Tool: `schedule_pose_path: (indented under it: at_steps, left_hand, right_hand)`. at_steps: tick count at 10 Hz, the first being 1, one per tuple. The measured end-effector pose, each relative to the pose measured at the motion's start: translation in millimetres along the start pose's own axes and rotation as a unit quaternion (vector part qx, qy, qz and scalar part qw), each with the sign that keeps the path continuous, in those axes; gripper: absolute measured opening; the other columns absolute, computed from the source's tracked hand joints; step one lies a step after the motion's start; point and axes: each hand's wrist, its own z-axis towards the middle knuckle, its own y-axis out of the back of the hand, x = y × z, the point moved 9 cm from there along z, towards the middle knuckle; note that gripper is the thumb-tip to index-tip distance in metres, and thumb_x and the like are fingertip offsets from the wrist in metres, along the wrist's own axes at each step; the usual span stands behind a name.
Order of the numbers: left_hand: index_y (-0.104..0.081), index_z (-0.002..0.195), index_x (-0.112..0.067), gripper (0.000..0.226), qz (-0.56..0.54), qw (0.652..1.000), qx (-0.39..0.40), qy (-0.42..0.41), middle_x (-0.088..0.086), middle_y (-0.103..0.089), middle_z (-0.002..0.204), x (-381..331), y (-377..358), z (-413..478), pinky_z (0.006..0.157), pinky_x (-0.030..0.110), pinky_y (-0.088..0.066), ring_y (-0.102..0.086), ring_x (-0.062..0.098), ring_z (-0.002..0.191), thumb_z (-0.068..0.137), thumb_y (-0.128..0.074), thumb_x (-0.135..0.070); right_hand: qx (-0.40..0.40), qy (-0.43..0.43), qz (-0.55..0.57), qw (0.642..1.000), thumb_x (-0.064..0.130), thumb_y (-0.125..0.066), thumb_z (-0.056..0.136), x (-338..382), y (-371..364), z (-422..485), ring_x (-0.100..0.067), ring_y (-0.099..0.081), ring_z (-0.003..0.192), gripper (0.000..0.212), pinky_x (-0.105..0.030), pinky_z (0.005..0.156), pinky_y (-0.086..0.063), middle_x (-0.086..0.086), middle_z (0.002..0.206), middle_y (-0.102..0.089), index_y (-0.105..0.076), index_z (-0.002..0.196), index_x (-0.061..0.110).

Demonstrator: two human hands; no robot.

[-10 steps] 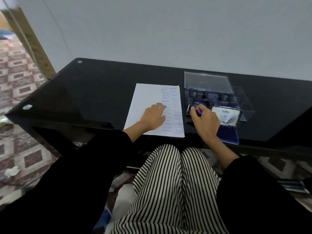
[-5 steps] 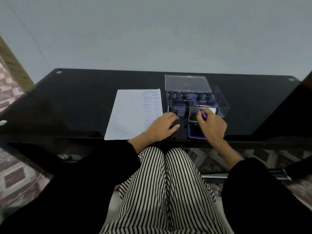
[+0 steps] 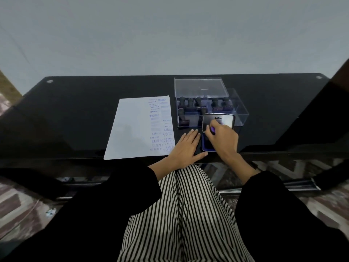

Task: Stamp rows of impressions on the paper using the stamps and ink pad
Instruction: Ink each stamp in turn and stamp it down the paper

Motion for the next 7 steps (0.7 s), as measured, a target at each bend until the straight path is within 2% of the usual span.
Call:
schedule_pose_path:
  at_steps: [1, 3, 5, 6, 7]
  left_hand:
    - [-0.008, 0.149, -0.006, 0.075, 0.015, 1.000, -0.018, -0.002, 0.012, -0.005, 0.158, -0.3, -1.7, 1.0, 0.120, 0.035, 0.000, -0.001, 0.021, 0.147, 0.096, -0.033, -0.052]
    - [-0.008, 0.149, -0.007, 0.071, 0.033, 0.999, -0.035, 0.001, 0.011, -0.006, 0.158, -0.6, -1.8, 2.3, 0.119, 0.034, 0.001, -0.001, 0.020, 0.147, 0.097, -0.028, -0.051]
    - [-0.009, 0.150, -0.008, 0.071, 0.032, 0.999, -0.042, 0.000, 0.011, -0.008, 0.158, -0.5, -1.4, 1.9, 0.119, 0.033, 0.001, -0.002, 0.020, 0.147, 0.097, -0.030, -0.051]
    - [-0.010, 0.150, -0.008, 0.071, 0.031, 0.998, -0.046, 0.001, 0.011, -0.008, 0.158, -0.7, -1.1, 1.7, 0.119, 0.033, 0.001, -0.003, 0.020, 0.147, 0.097, -0.030, -0.051]
    - [-0.008, 0.150, -0.009, 0.072, 0.038, 0.998, -0.046, 0.001, 0.010, -0.008, 0.158, 0.0, -1.2, 2.3, 0.119, 0.033, 0.002, -0.002, 0.020, 0.147, 0.096, -0.029, -0.052]
  right_hand:
    - [-0.015, -0.010, 0.006, 1.000, 0.027, -0.046, 0.095, -0.6, -0.7, 0.1, -0.024, -0.056, 0.066, 0.023, -0.028, 0.052, -0.032, -0.009, 0.069, -0.061, -0.055, 0.083, 0.011]
    - [-0.071, 0.025, 0.032, 0.997, 0.019, -0.054, 0.090, 2.3, 4.5, -5.9, -0.021, -0.051, 0.051, 0.021, -0.024, 0.046, -0.029, -0.006, 0.057, -0.056, -0.053, 0.071, 0.010]
    - [-0.121, 0.068, 0.023, 0.990, 0.011, -0.067, 0.080, 8.0, 11.9, -17.5, -0.009, -0.034, 0.047, 0.023, -0.017, 0.039, -0.021, -0.001, 0.051, -0.050, -0.050, 0.065, 0.011]
    - [-0.122, 0.064, 0.018, 0.990, 0.012, -0.067, 0.079, 5.8, 9.9, -15.8, -0.011, -0.036, 0.045, 0.023, -0.019, 0.040, -0.026, -0.002, 0.050, -0.050, -0.050, 0.065, 0.011]
    - [-0.102, 0.045, 0.010, 0.994, 0.015, -0.066, 0.080, 3.2, 4.3, -4.5, -0.019, -0.048, 0.041, 0.021, -0.020, 0.042, -0.025, -0.005, 0.048, -0.052, -0.052, 0.064, 0.011]
